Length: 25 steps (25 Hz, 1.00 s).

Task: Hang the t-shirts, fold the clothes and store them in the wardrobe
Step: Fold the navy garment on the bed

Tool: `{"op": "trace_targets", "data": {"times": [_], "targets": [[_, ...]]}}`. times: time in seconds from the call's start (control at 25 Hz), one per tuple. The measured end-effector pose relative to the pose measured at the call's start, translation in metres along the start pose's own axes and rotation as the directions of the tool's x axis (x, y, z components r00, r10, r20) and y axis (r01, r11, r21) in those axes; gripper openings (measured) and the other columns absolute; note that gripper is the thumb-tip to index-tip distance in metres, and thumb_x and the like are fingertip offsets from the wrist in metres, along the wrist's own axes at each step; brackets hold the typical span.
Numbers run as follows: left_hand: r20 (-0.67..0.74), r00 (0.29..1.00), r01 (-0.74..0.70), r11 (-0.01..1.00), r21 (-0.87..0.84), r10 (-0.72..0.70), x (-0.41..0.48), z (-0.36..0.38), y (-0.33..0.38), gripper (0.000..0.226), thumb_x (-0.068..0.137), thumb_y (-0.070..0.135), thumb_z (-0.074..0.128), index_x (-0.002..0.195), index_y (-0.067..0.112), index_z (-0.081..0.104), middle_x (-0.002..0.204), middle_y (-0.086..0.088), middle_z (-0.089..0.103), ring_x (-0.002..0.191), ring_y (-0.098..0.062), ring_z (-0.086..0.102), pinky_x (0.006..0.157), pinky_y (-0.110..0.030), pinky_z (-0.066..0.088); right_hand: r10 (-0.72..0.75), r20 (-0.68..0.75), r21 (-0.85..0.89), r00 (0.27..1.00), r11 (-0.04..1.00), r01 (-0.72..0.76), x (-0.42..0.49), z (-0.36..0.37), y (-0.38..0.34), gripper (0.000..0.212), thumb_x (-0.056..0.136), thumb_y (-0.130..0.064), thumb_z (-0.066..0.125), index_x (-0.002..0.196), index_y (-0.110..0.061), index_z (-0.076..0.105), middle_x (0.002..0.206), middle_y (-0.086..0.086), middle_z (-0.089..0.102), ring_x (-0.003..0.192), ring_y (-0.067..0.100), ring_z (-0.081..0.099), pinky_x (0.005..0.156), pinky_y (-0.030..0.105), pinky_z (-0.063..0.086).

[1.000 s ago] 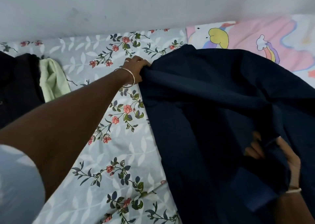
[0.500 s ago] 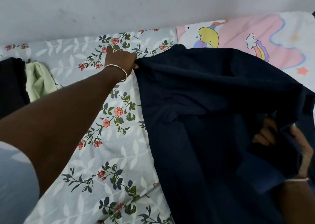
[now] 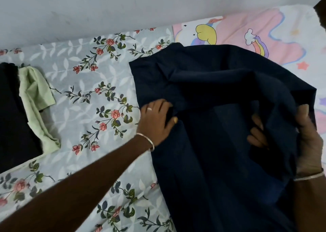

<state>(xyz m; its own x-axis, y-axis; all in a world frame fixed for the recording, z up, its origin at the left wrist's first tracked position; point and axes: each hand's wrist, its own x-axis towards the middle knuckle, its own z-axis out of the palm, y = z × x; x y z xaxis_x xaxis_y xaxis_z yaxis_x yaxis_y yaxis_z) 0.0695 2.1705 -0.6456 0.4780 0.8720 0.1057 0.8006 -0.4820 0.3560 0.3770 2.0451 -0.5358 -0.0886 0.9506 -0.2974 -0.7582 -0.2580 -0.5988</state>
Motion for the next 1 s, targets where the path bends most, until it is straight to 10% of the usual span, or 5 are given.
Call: {"op": "trace_targets", "data": {"times": [0.2, 0.4, 0.52, 0.68, 1.0], "targets": [[0.217, 0.973, 0.069, 0.997, 0.025, -0.073, -0.019, 0.031, 0.001, 0.073, 0.094, 0.065, 0.03, 0.156, 0.03, 0.02, 0.167, 0.001, 0.006, 0.154, -0.021, 0.001, 0.122, -0.053, -0.002, 0.089, -0.509, -0.098, 0.856, 0.982, -0.16, -0.027, 0.045, 0.025, 0.05, 0.095, -0.05, 0.05, 0.114, -0.011, 0.076, 0.133, 0.009, 0.065, 0.117, 0.02, 0.066, 0.096, 0.034, 0.053], [-0.134, 0.942, 0.238, 0.891, -0.386, -0.309, -0.047, -0.001, 0.03, 0.03, 0.097, 0.028, 0.049, 0.118, 0.013, 0.063, 0.121, -0.007, 0.062, 0.113, -0.021, 0.056, 0.098, -0.044, 0.046, 0.314, -0.355, -0.318, 0.88, 0.845, -0.43, -0.074, 0.075, 0.052, 0.031, 0.091, -0.029, 0.054, 0.112, -0.031, 0.077, 0.119, -0.006, 0.073, 0.105, 0.012, 0.071, 0.082, 0.026, 0.059], [0.335, 0.716, 0.58, 0.255, -0.774, -0.612, -0.07, -0.032, 0.066, 0.042, 0.1, 0.046, 0.046, 0.112, 0.011, 0.065, 0.091, -0.007, 0.069, 0.084, -0.023, 0.064, 0.07, -0.035, 0.053, 0.367, -0.204, -0.471, 0.908, 0.776, -0.419, -0.095, 0.073, 0.07, 0.053, 0.091, -0.023, 0.059, 0.14, -0.04, 0.049, 0.137, -0.017, 0.061, 0.126, 0.006, 0.058, 0.107, 0.029, 0.046], [0.764, 0.556, 0.656, -0.392, -0.645, -0.326, -0.089, -0.05, 0.09, 0.055, 0.088, 0.063, 0.055, 0.126, 0.023, 0.06, 0.118, -0.004, 0.07, 0.106, -0.024, 0.066, 0.08, -0.037, 0.055, 0.429, -0.142, -0.651, 0.892, 0.638, -0.41, -0.114, 0.07, 0.095, 0.078, 0.087, -0.027, 0.071, 0.146, -0.052, 0.028, 0.141, -0.031, 0.051, 0.129, -0.008, 0.049, 0.11, 0.023, 0.039], [0.515, 0.448, 0.692, -0.08, -0.717, -0.731, -0.108, -0.022, 0.077, 0.016, 0.092, 0.013, 0.066, 0.108, 0.011, 0.064, 0.104, -0.009, 0.069, 0.084, -0.024, 0.064, 0.068, -0.035, 0.056, 0.253, -0.443, -0.785, 0.86, 0.354, -0.509, -0.158, 0.019, 0.15, 0.135, 0.047, -0.055, 0.095, 0.154, -0.035, 0.016, 0.139, -0.012, 0.052, 0.119, 0.005, 0.056, 0.102, 0.022, 0.047]]}}
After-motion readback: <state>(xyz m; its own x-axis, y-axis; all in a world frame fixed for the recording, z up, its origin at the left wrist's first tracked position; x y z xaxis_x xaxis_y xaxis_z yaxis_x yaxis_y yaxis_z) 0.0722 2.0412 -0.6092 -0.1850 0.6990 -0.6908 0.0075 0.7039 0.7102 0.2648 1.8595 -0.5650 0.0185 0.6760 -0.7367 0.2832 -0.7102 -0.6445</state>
